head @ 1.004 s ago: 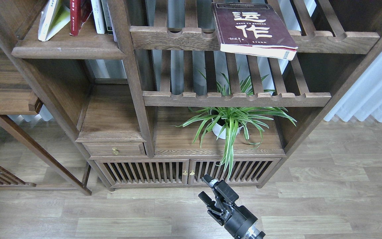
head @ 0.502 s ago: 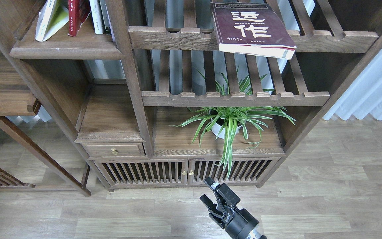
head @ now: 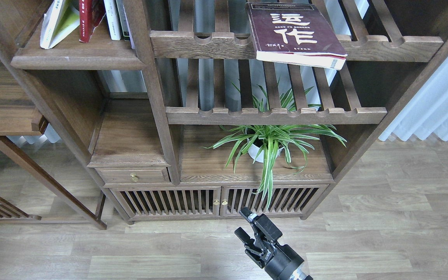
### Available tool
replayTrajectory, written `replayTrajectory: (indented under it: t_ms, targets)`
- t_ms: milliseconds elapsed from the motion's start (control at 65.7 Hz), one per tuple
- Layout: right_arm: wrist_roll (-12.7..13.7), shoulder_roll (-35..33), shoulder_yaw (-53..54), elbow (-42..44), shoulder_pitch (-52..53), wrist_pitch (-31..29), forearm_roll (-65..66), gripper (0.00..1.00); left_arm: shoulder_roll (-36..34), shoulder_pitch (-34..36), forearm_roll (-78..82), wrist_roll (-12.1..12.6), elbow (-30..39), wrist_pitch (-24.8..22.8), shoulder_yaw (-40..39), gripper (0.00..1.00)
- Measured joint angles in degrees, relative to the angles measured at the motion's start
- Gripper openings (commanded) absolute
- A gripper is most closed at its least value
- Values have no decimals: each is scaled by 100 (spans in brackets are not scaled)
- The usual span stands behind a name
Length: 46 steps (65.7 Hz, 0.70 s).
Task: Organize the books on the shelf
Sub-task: 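Release the yellow-green book and withdraw the left gripper downward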
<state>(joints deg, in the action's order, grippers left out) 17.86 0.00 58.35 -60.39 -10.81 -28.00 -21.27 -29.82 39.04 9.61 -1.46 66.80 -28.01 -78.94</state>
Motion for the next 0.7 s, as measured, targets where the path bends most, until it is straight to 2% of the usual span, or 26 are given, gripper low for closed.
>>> replayTrajectory:
  t_ms: [244, 365, 578, 685, 700]
  targets:
    - [-2, 0, -13, -142, -130, 0, -8, 100, 293, -137, -12, 2, 243, 2, 34, 100]
    - [-2, 0, -28, -162, -148, 0, -17, 100, 361, -460, -14, -11, 419, 2, 62, 100]
    - [-6, 0, -30, -170, -132, 0, -18, 100, 704, -1734, 44, 10, 629, 2, 143, 100]
    - [-6, 0, -34, -224, -124, 0, -18, 100, 1133, -2442, 49, 15, 776, 2, 267, 100]
    - [-5, 0, -45, -268, -124, 0, -18, 100, 1358, -2754, 49, 15, 830, 2, 317, 100]
